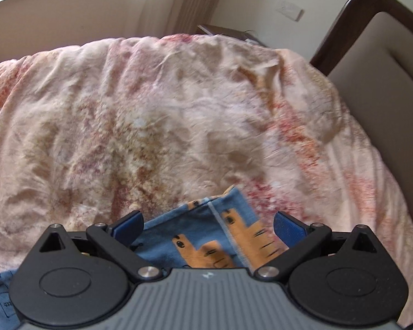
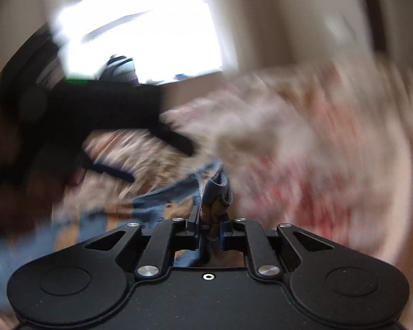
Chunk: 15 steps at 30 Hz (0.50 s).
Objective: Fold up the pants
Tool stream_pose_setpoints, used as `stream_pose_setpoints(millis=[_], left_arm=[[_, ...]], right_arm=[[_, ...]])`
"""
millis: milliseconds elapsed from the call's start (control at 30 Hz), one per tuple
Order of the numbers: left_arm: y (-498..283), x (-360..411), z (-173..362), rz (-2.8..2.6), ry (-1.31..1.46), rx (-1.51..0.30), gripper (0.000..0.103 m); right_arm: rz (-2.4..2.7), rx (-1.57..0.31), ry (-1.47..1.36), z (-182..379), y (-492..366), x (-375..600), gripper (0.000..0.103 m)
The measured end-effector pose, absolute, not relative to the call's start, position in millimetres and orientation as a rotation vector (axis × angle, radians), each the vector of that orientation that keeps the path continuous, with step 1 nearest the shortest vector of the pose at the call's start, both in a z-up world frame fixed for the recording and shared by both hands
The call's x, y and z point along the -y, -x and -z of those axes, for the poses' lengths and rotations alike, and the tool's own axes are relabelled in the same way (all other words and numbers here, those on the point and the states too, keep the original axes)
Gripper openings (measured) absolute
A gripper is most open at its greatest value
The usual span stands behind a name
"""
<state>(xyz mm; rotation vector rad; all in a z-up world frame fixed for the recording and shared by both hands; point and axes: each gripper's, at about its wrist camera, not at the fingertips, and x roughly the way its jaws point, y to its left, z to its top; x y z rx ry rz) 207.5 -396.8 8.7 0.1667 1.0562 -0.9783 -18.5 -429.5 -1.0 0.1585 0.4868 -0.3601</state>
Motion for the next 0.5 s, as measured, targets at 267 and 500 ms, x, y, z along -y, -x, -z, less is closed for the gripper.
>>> stream_pose_setpoints(millis=[267,500], left_arm=[[-218.6,377.5,-2.8,0.936,-0.059,-1.156,0.103],[-205.9,378.7,1.9,0.932,-0.139,-1.129,0.103]], right_arm=[[0.232,-0.516,0.254,11.4,7.6,371.6,0.014],[0.198,-0.54,0.32,18.0,3.7,360.1,0.015]])
